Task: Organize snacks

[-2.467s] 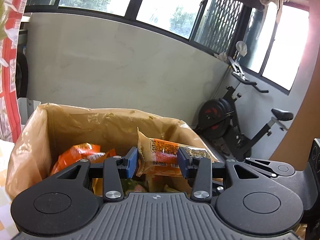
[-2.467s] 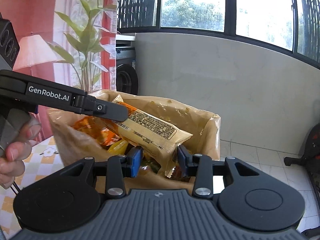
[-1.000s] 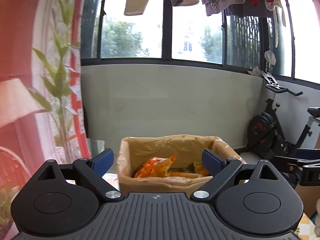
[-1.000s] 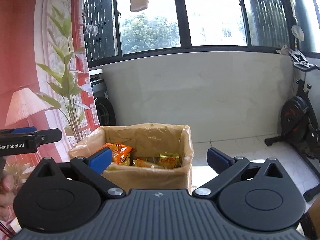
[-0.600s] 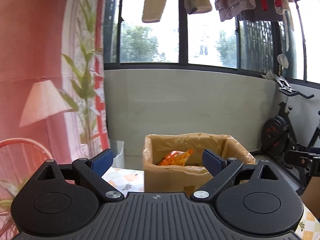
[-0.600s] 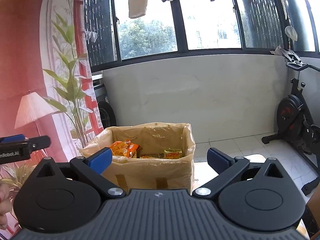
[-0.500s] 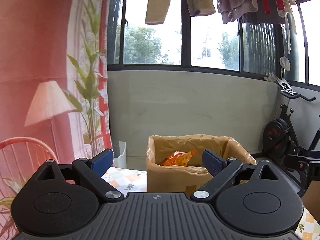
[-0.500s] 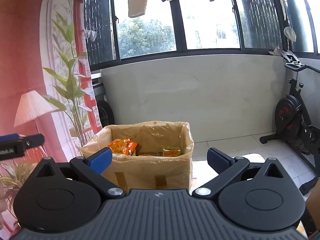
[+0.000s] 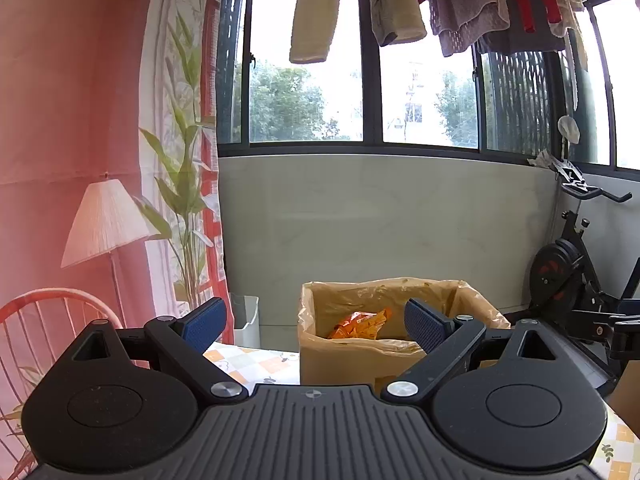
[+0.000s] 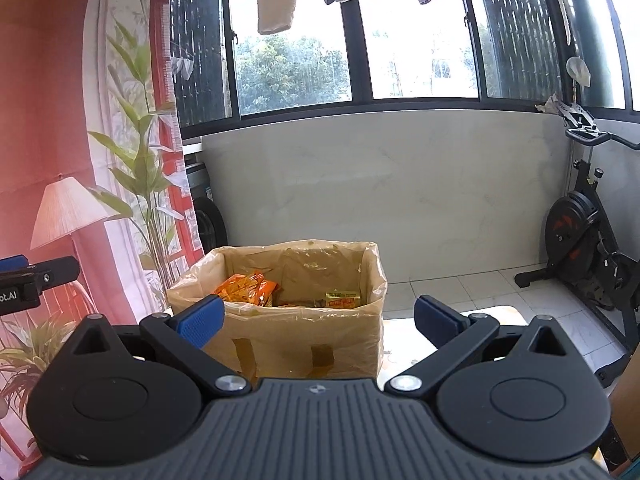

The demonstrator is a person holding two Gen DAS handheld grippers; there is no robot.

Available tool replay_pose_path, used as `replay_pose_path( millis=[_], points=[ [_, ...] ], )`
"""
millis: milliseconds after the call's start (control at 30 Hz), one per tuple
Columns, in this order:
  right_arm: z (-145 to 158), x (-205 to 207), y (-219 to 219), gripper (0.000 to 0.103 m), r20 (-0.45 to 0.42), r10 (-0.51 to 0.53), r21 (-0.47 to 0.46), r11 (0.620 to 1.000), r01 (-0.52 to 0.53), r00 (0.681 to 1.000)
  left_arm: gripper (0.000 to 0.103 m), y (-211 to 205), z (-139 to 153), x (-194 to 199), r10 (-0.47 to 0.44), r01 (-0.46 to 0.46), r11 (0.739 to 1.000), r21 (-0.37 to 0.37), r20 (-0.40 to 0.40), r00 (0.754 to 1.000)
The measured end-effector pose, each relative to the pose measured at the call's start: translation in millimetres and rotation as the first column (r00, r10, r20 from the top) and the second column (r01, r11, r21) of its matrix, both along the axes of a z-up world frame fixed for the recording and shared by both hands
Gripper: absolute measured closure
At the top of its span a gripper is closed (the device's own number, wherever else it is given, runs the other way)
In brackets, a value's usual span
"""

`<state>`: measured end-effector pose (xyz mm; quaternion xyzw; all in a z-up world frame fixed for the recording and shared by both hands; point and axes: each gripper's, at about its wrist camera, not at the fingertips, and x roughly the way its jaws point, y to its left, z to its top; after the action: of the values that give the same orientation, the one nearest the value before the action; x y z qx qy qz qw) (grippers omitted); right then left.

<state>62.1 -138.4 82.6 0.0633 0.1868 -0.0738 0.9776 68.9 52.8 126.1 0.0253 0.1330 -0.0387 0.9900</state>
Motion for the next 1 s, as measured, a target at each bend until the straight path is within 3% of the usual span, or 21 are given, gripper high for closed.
replay_pose_path(
  millis=[1000],
  points=[
    [7.0,-8.2,4.6,0.000,0.025,0.006,0.000,1.000,-0.006,1.000,0.006,3.6,0.1,-3.0,0.002,-0.002,1.000,-0.009,0.014,1.000]
  ],
)
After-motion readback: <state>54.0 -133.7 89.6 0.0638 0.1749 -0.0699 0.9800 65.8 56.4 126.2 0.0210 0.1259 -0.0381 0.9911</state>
